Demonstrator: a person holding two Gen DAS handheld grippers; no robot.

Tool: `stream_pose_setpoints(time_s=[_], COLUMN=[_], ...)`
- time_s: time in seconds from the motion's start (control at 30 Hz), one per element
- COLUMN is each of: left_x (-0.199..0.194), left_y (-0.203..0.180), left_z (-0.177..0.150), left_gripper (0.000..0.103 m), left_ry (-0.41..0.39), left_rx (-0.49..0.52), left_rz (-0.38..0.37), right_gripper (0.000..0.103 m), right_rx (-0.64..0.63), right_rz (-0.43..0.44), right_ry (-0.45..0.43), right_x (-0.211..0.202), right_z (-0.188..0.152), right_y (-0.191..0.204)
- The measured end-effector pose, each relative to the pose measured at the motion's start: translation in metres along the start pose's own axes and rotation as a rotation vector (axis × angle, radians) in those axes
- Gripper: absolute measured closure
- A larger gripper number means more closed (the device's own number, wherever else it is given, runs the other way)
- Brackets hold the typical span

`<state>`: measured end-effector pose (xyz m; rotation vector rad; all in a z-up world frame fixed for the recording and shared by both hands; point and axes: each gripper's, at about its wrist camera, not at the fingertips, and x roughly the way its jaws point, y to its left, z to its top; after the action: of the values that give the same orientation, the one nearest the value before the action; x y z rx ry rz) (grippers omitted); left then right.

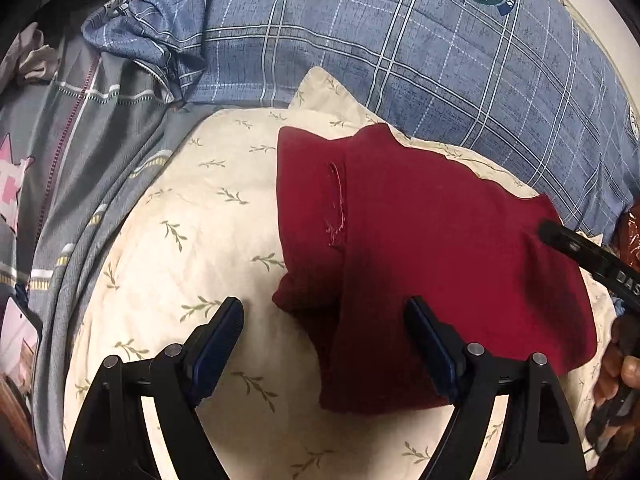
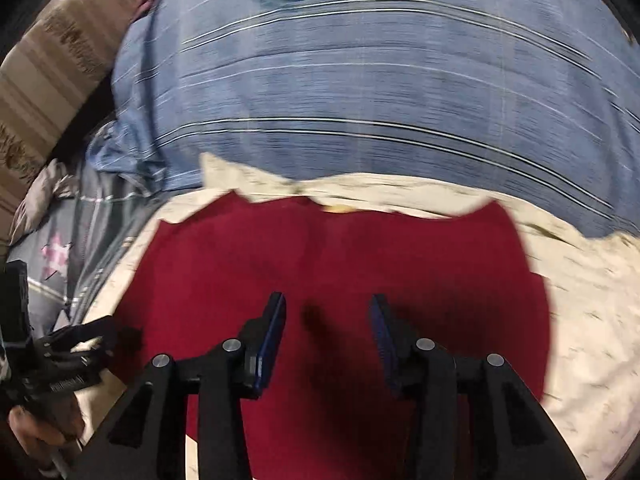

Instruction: Fold small clothes

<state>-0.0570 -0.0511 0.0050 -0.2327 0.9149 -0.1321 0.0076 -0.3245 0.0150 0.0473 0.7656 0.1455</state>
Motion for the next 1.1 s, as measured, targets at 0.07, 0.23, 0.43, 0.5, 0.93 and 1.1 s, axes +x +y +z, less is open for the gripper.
stream_pose_setpoints(time_s=[0.07, 0.23, 0.43, 0.5, 0.93, 1.1], left_x=[0.000, 0.003, -0.002, -0.004, 0.002, 0.005], left_y=[-0.001, 0.002, 0.014, 0.018, 0.030, 0.029], left_z=[0.000, 0.001, 0.005, 0.006, 0.012, 0.011], left_gripper=[0.020, 0.019, 0.020, 0.020, 0.020, 0.020], left_ry=[-0.006, 0.003, 0.000, -0.004, -0.002, 0.005], left_rx=[0.007, 0.005, -0.019, -0.023, -0.076, -0.083], left_rz=[0.008, 0.004, -0.008, -0.011, -0.026, -0.023], right_gripper=[0.058, 0.044, 0.044, 0.045, 0.096, 0.096], right_rx=[-0.021, -0.026, -0.068, -0.068, -0.159, -0.149], right_rz=[0.032, 0.144, 0.137, 0.135, 0.117, 0.126], right_ry=[0.004, 0.022, 0.065, 0.093, 0.140, 0.181], right_x=[0.014, 0.047, 0.078, 0.089, 0.129, 0.153], right_z=[0.006, 0.026, 0.053, 0.059, 0.068, 0.057], right_y=[0.020, 0.069, 0.109, 0.116, 0.149, 0.150])
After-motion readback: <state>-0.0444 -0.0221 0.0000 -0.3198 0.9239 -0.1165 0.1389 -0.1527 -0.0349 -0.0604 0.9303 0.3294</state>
